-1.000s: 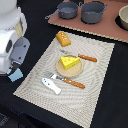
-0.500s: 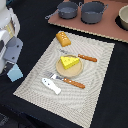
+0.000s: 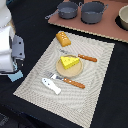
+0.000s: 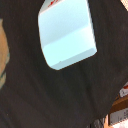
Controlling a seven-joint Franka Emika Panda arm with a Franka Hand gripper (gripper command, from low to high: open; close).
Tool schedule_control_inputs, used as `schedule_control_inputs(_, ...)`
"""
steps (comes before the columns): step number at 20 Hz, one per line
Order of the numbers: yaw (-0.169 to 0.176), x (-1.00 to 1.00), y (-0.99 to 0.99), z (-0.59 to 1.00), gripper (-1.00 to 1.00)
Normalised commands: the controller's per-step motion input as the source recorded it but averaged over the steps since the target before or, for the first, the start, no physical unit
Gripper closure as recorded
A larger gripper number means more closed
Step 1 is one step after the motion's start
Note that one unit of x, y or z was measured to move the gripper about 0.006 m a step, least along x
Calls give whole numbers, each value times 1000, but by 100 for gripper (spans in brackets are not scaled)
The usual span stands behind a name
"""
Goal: Interact with the objects in diverse but meaningful ways.
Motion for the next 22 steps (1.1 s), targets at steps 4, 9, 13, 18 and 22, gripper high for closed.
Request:
schedule_control_inputs(4, 54, -324, 0, -376, -100)
schedule_control_inputs(9, 46, -359, 0, -352, -100)
schedule_control_inputs(13, 53, -475, 68, -376, -100)
schedule_control_inputs(18, 56, -497, 90, -386, -100)
schedule_control_inputs(22, 68, -351, 162, -347, -100)
